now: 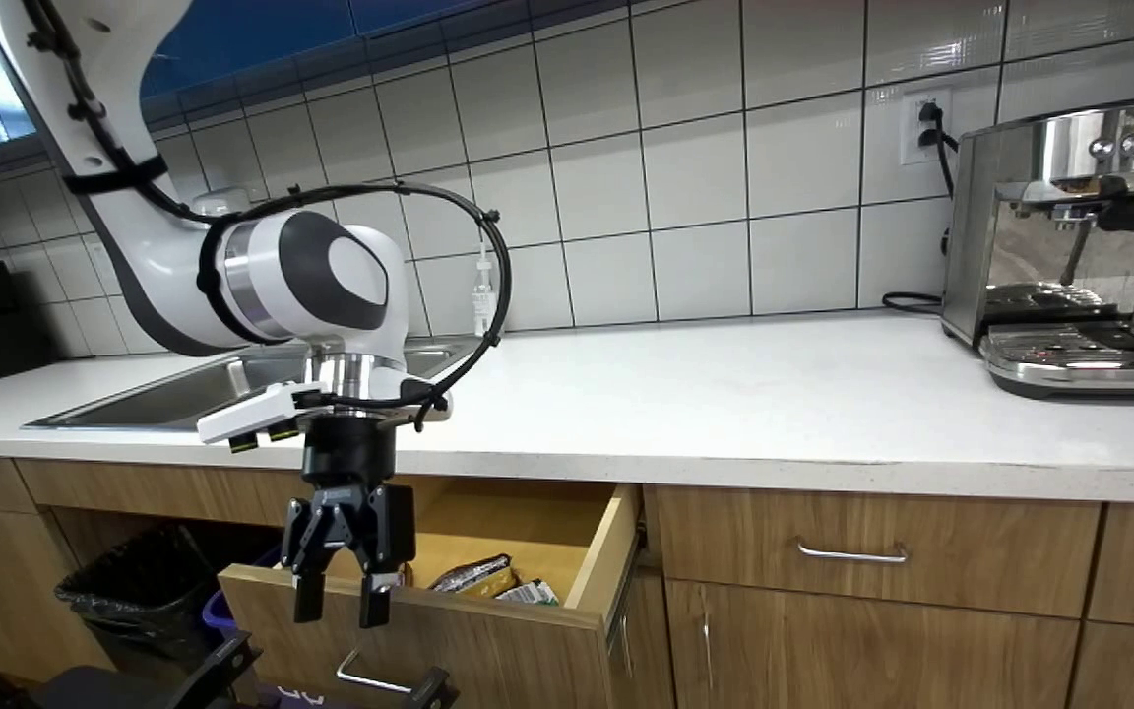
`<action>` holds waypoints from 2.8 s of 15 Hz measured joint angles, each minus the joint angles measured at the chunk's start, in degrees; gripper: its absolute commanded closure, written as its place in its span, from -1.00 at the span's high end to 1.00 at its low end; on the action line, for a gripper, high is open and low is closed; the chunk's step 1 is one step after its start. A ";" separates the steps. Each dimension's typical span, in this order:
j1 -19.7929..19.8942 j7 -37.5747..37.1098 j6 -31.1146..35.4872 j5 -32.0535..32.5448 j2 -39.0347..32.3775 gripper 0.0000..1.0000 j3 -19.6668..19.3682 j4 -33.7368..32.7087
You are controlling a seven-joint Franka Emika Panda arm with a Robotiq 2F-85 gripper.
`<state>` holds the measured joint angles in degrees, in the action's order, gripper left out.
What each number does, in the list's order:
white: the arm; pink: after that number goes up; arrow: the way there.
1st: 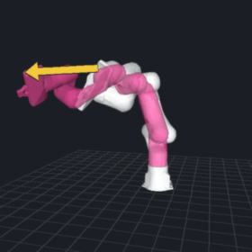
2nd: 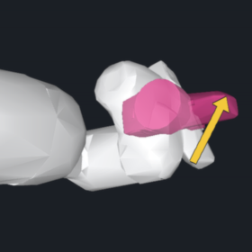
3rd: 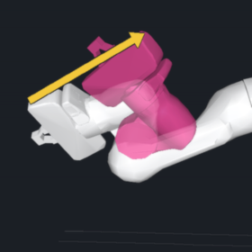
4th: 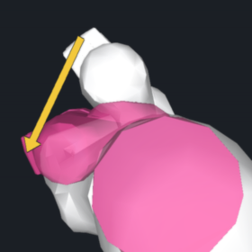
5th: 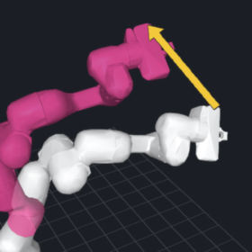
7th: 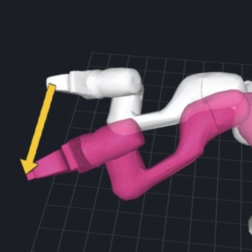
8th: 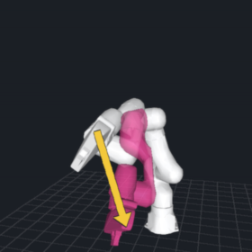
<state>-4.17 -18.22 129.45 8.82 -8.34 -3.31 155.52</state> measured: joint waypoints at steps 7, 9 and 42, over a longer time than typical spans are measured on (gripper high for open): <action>0.00 -2.16 2.33 1.97 -3.20 1.00 -0.03 -0.97; 0.00 -3.77 3.85 2.88 -3.89 1.00 -0.10 -1.43; -1.24 -11.63 14.09 4.79 -8.97 1.00 -2.53 -9.40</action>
<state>-5.41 -29.86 143.54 13.60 -17.31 -5.84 146.12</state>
